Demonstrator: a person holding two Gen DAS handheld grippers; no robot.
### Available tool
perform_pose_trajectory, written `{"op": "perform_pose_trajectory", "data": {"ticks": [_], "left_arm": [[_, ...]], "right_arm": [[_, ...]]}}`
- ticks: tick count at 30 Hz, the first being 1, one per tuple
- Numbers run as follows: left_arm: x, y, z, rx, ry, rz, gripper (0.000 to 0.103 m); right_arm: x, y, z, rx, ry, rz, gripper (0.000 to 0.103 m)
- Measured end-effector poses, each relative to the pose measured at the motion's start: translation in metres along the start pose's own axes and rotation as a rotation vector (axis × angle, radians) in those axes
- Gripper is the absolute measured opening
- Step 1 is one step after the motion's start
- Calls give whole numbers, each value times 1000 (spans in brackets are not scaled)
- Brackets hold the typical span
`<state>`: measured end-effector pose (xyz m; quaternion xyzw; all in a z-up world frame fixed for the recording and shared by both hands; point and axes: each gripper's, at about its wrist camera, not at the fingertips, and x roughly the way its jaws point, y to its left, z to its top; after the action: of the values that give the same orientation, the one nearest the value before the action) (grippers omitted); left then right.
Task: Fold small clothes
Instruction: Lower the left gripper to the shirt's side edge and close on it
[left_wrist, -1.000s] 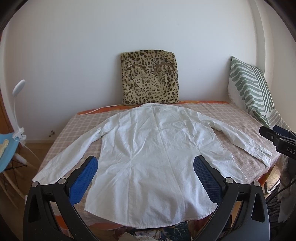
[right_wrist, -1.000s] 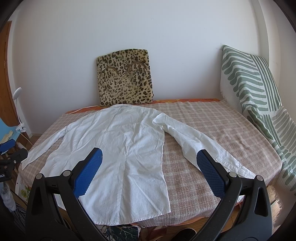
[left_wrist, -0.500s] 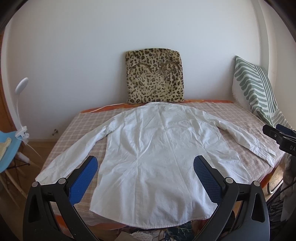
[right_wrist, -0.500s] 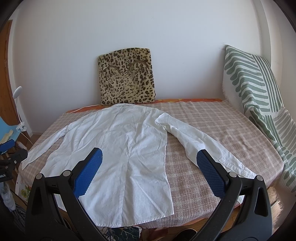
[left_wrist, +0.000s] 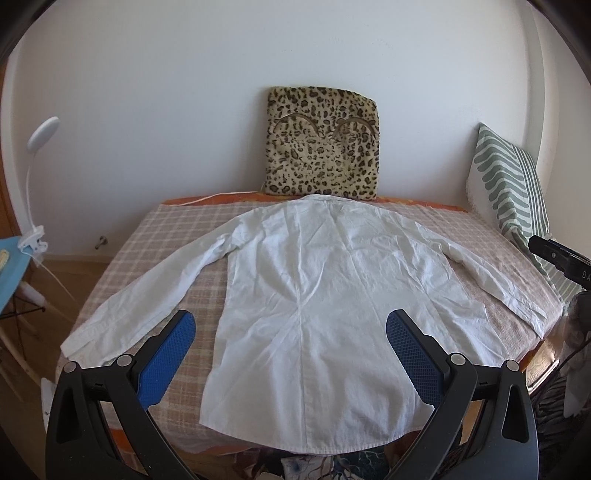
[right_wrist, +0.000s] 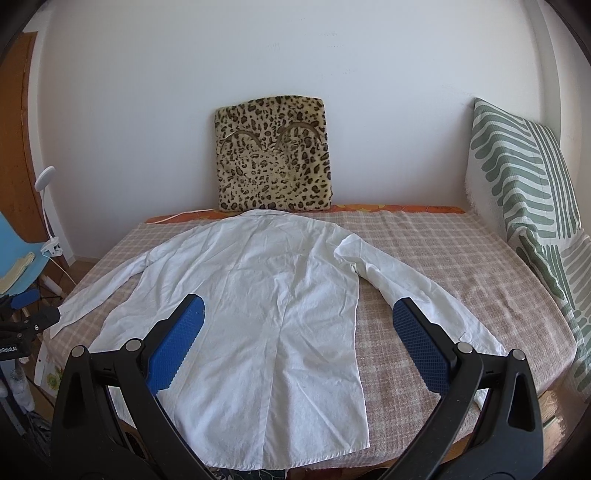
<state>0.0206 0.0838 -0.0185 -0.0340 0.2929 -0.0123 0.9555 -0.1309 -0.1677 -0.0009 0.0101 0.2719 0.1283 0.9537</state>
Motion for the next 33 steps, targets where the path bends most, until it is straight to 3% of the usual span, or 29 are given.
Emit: {"op": "perform_pose_trajectory", "data": {"ticks": [6,14,18,21,28,33], "left_arm": [[7,52,0,-61,17,93,89],[11,122,-4,-163,34,150,71],[14,163,-8,-239,53,175,67],[21,201,-12,-315,81,207,59],[32,279,-36,-507,163,265,54],[45,315,-58,-646,222,234,49]], "right_arm": [[20,21,18,-24,8,62,103],[48,59,38,-71,46,154,100],[64,83,51,-92,79,198,99],[82,103,60,-118,111,215,99],[134,154,74,-185,229,258,99],[167,184,81,-172,305,346,99]]}}
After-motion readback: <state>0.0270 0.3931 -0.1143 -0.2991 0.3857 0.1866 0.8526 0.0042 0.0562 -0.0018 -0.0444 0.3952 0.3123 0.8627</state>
